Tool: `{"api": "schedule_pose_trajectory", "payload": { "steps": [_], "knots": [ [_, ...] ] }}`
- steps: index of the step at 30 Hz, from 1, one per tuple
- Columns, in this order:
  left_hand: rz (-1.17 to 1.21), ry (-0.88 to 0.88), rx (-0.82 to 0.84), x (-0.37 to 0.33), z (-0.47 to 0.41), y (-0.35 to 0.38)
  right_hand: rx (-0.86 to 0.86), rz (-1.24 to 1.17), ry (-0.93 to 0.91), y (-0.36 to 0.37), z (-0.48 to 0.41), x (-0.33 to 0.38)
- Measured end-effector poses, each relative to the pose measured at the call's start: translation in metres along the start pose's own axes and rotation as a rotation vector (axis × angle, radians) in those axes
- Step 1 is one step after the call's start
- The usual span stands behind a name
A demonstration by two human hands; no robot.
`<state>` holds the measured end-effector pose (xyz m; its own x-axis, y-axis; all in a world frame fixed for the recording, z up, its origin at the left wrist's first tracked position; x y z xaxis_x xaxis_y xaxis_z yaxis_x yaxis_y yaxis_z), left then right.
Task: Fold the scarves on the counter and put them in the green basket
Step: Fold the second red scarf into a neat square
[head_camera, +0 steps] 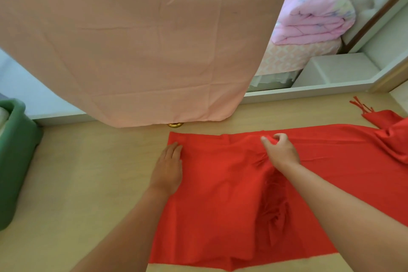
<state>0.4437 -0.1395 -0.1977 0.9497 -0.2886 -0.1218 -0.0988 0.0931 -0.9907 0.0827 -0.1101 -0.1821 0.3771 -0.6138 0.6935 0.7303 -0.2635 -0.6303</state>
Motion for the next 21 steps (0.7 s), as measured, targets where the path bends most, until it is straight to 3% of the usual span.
{"api": "schedule_pose_trajectory", "payload": {
  "steps": [3, 5, 11, 15, 18, 21],
  "knots": [
    [-0.222, 0.094, 0.155, -0.007, 0.0, 0.014, 0.023, 0.112, -0.096, 0.009, -0.003, -0.001],
    [-0.292, 0.014, 0.205, 0.004, 0.001, 0.02, -0.048, 0.048, -0.128, 0.006, -0.007, 0.003],
    [-0.334, -0.25, 0.028, 0.033, -0.003, -0.006, -0.092, -0.064, -0.176, 0.014, -0.019, 0.026],
    [-0.186, -0.196, 0.015, 0.032, -0.019, 0.001, -0.108, -0.115, -0.118, 0.029, -0.021, 0.034],
    [-0.212, -0.126, 0.055, 0.037, -0.02, 0.017, -0.044, -0.062, -0.098, 0.04, -0.019, 0.036],
    [-0.264, -0.185, 0.065, 0.05, -0.018, 0.019, -0.026, 0.075, -0.174, 0.046, -0.021, 0.033]
  ]
}}
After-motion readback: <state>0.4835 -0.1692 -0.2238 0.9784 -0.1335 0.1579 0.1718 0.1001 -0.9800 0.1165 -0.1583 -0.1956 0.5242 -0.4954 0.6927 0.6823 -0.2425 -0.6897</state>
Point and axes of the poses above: each hand's wrist, its own z-axis away from the middle knuckle, its own y-axis out of the palm, x = y × z, the point moved 8 cm from there along -z, towards the middle knuckle, and after that the axes turned 15 degrees about -z, right-handed, at the moved point
